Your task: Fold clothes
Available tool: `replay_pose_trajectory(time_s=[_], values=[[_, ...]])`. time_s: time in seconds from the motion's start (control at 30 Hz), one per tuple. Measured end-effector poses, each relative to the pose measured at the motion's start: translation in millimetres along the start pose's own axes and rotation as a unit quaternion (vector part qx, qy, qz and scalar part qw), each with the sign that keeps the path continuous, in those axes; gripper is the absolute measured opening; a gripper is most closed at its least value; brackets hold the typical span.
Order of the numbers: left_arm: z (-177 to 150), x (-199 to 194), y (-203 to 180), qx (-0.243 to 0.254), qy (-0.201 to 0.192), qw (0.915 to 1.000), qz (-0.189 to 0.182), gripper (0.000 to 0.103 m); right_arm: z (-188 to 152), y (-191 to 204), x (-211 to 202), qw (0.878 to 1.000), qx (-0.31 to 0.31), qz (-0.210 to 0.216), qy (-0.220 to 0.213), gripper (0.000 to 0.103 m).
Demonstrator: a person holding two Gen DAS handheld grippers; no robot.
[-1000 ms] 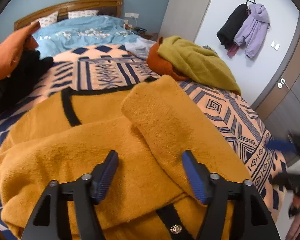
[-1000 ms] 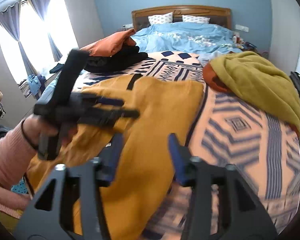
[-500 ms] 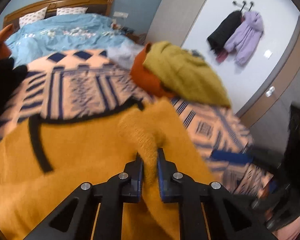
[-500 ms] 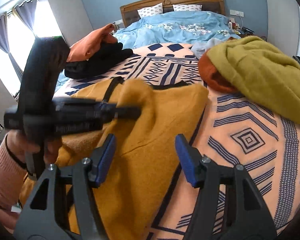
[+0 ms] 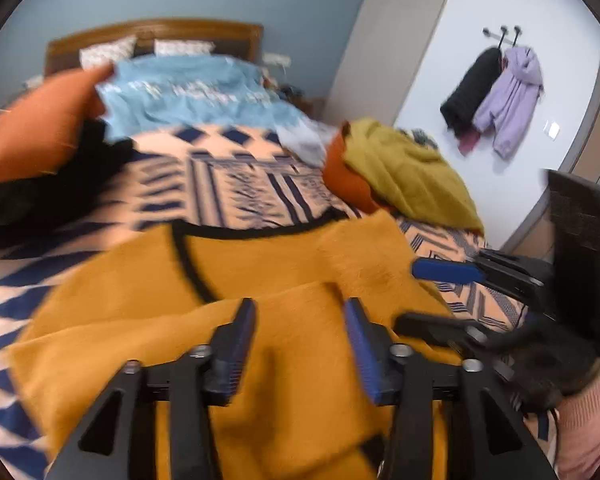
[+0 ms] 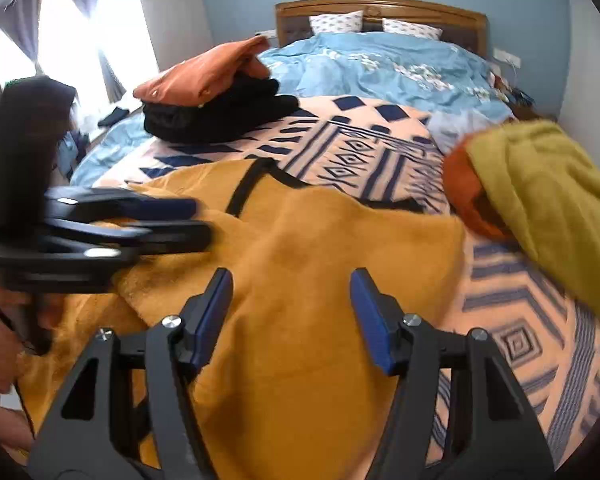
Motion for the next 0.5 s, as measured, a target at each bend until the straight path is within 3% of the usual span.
replay_pose_trajectory(time_s=[0.17, 0.37, 0.5], values=[[-45.6, -73.6, 26.6, -0.010, -0.029, 0.9984, 0.046, 0.071, -6.4, 9.0, 36.9, 0.997, -0.031, -0.022, 0.070, 0.063], [-120.0, -120.5, 64.5, -0.069, 0.008, 0.9937, 0.088, 0.075, -3.7, 17.1, 35.4, 0.993, -0.062, -0.051, 0.087, 0.065], [-158.4, -127.8, 75.6, -0.112, 0.030, 0.9901, 0.079, 0.075, 15.0, 32.9, 17.8, 0.994, -0.066, -0.047, 0.075, 0.065]])
Point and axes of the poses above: each gripper's, at about its wrist camera, not at the fingertips, and x roughly the way its jaws point, y to its left, z to its top, the point moved 3 cm from there along x, roughly the way its jaws point, and after that the axes turned 6 degrees about -z, right-handed, at the moved point
